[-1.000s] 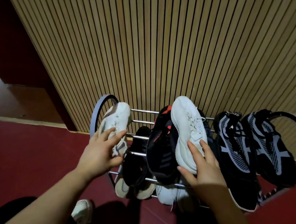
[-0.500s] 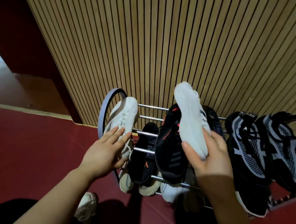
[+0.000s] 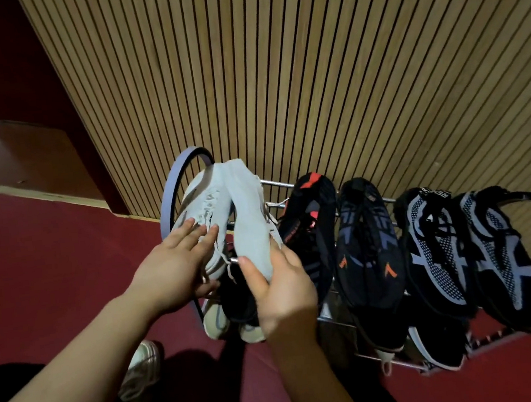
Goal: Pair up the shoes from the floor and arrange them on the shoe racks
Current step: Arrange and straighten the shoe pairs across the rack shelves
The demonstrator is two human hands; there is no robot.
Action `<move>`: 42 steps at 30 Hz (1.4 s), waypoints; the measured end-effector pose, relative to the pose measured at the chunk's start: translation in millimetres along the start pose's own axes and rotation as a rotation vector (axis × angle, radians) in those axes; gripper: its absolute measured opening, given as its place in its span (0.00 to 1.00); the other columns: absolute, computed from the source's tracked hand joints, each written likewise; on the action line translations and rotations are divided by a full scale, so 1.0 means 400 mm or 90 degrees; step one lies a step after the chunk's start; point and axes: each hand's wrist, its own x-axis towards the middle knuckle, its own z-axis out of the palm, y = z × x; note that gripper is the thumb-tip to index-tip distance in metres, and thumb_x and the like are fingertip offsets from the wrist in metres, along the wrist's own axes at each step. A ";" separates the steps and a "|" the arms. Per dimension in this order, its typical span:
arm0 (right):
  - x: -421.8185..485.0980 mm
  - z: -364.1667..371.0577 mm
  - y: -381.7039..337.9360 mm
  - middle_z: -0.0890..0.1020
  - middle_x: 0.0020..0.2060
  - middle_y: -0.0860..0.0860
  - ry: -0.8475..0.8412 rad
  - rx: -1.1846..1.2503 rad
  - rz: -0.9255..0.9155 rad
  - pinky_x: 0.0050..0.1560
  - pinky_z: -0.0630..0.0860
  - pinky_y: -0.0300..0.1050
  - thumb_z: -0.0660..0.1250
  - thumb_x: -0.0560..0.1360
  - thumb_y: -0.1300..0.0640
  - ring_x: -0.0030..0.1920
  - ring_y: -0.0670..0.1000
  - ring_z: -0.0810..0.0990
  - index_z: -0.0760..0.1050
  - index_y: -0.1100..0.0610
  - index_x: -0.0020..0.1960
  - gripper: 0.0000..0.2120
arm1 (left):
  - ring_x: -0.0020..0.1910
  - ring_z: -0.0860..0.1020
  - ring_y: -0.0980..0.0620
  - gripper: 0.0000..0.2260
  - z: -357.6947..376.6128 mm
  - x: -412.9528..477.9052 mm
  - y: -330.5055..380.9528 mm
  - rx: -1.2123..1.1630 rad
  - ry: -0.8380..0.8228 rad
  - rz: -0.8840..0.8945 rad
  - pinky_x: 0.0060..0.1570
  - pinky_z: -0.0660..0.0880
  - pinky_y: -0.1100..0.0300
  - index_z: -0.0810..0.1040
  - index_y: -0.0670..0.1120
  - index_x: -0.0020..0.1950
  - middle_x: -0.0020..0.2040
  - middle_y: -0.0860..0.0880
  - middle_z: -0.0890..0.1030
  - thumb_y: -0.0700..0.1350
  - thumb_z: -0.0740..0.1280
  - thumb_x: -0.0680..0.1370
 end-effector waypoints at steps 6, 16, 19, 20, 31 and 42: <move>-0.008 -0.036 0.049 0.84 0.44 0.56 0.261 -0.098 -0.057 0.38 0.79 0.42 0.57 0.72 0.40 0.42 0.57 0.83 0.83 0.61 0.48 0.27 | 0.77 0.45 0.49 0.43 -0.025 0.005 0.013 -0.009 -0.055 -0.018 0.75 0.50 0.56 0.43 0.48 0.77 0.78 0.48 0.54 0.62 0.65 0.73; 0.045 0.028 -0.036 0.78 0.30 0.49 0.073 -0.326 -0.151 0.26 0.68 0.37 0.69 0.55 0.32 0.26 0.51 0.78 0.77 0.53 0.41 0.26 | 0.60 0.76 0.34 0.39 -0.005 0.003 0.003 0.026 -0.012 0.012 0.62 0.67 0.45 0.72 0.37 0.67 0.59 0.38 0.80 0.61 0.59 0.64; 0.048 0.002 -0.052 0.79 0.31 0.50 0.058 -0.353 -0.171 0.26 0.59 0.39 0.75 0.54 0.36 0.26 0.52 0.78 0.76 0.54 0.43 0.27 | 0.68 0.69 0.36 0.39 0.000 -0.009 0.006 -0.007 -0.003 -0.006 0.64 0.59 0.42 0.66 0.41 0.72 0.66 0.40 0.74 0.62 0.63 0.67; 0.048 -0.012 -0.056 0.80 0.37 0.51 0.040 -0.370 -0.197 0.28 0.58 0.41 0.73 0.60 0.37 0.32 0.54 0.80 0.75 0.54 0.49 0.26 | 0.72 0.63 0.38 0.41 0.001 -0.012 0.006 -0.023 -0.001 -0.008 0.67 0.53 0.45 0.62 0.42 0.74 0.70 0.41 0.70 0.61 0.68 0.68; 0.113 -0.054 -0.025 0.67 0.66 0.54 -0.208 -0.416 -0.241 0.60 0.64 0.52 0.59 0.70 0.29 0.66 0.56 0.66 0.58 0.53 0.70 0.39 | 0.77 0.42 0.51 0.46 -0.011 -0.007 0.001 -0.032 -0.073 -0.011 0.69 0.34 0.61 0.40 0.47 0.76 0.78 0.49 0.49 0.60 0.68 0.73; 0.356 -0.071 0.010 0.64 0.72 0.48 -0.305 -0.335 -0.410 0.74 0.42 0.50 0.50 0.78 0.38 0.76 0.50 0.50 0.69 0.49 0.65 0.23 | 0.73 0.34 0.56 0.44 -0.029 0.005 -0.001 -0.015 -0.134 0.008 0.66 0.29 0.63 0.36 0.47 0.76 0.78 0.50 0.41 0.59 0.64 0.75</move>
